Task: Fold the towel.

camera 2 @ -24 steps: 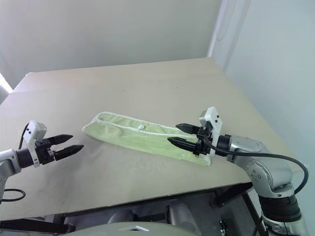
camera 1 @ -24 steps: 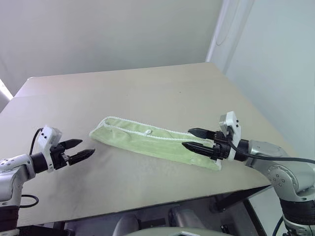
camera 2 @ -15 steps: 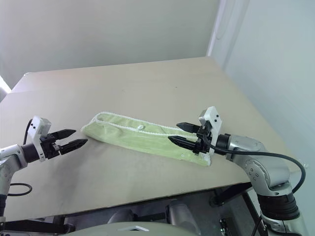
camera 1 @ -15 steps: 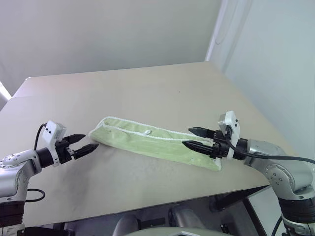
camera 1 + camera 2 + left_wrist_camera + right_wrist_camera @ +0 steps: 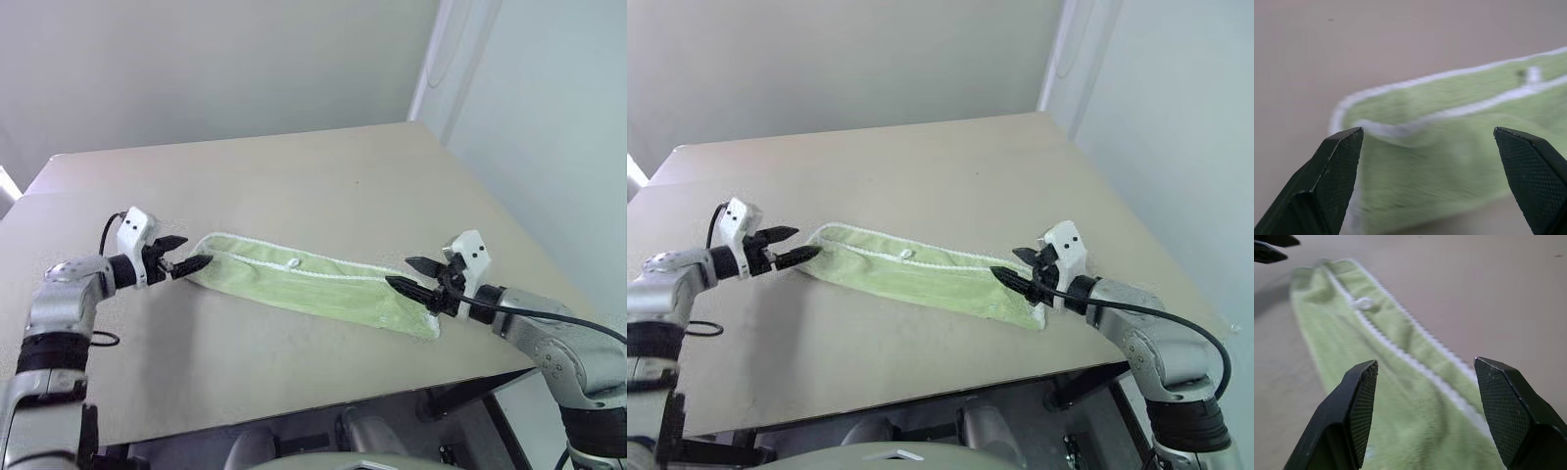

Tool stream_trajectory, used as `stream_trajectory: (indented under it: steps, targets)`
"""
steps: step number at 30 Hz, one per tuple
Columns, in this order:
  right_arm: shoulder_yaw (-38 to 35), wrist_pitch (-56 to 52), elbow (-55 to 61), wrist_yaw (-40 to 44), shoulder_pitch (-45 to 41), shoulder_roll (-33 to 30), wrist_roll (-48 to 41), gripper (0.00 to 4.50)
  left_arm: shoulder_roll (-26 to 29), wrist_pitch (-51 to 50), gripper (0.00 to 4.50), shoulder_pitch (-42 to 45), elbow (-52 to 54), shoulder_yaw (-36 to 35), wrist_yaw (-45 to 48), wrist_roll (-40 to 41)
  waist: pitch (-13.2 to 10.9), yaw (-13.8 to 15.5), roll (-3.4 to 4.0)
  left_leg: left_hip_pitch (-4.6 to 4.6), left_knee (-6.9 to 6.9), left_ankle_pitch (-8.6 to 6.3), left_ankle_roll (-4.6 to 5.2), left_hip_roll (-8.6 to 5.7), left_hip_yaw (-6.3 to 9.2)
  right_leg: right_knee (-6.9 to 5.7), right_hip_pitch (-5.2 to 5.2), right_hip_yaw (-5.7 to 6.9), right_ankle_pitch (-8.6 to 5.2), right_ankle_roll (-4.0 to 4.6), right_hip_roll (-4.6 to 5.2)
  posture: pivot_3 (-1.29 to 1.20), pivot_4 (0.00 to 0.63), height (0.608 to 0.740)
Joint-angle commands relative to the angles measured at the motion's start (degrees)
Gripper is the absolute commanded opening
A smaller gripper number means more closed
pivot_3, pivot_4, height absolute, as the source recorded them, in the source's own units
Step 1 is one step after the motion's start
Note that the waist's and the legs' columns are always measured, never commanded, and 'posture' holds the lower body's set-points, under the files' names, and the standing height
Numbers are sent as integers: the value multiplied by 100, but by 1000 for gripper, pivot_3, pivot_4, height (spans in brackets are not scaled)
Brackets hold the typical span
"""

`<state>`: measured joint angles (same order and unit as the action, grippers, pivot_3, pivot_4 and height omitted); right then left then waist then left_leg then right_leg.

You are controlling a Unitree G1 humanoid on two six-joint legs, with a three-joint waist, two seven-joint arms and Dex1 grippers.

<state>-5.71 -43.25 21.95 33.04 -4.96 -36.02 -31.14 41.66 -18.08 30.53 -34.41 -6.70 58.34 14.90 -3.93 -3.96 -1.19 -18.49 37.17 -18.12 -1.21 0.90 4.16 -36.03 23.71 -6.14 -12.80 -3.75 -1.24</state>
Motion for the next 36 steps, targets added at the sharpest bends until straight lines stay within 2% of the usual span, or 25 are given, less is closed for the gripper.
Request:
stream_trajectory:
  steps: [1,6,9,12,22,25,32,36]
  targets:
    - [142,218,-131,-205,-156,125,336,3259,-47,590,4500,720,-933,264,6,-428,1,-2,1,2,0,0,0,0,0,1,-2,-1,0,0,0,0,0,740]
    - [199,211,-39,-317,-151,269,460,3259,-261,1175,4500,1652,-2323,708,307,-969,0,-2,2,-12,-7,0,1,-2,-1,5,5,-4,0,-2,1,0,0,740]
    - [144,208,64,-350,-15,263,487,3259,-262,1455,4500,1987,-2811,1014,886,-1273,2,-5,0,-59,-2,0,2,-2,-1,0,42,-4,3,-5,1,0,0,740]
    - [72,176,192,-399,108,285,471,3259,-251,1651,4500,2243,-3205,1160,1173,-1503,2,8,0,-90,7,1,3,-3,3,-8,76,-1,13,-19,0,0,0,740]
    - [-43,186,467,-644,415,344,525,3259,-437,2083,4500,2518,-3810,1405,1010,-2118,2,8,0,-90,14,1,3,-4,4,-12,73,-2,12,-19,0,0,0,740]
    - [-63,185,484,-654,435,335,528,3294,-458,2049,3935,2541,-3845,1314,1113,-2071,3,4,-1,-90,15,1,4,-4,4,-12,73,-2,13,-19,0,0,0,740]
    - [-27,224,462,-640,440,323,616,3294,-328,2016,1373,2628,-3788,1158,1438,-1963,3,5,-1,-90,16,1,4,-4,4,-13,73,-2,13,-20,0,0,0,740]
    - [-4,265,415,-593,443,315,672,3294,-174,1941,25,2668,-3653,1065,1998,-1885,3,-2,-1,-90,15,1,4,-4,4,-14,73,-2,13,-19,-1,0,0,740]
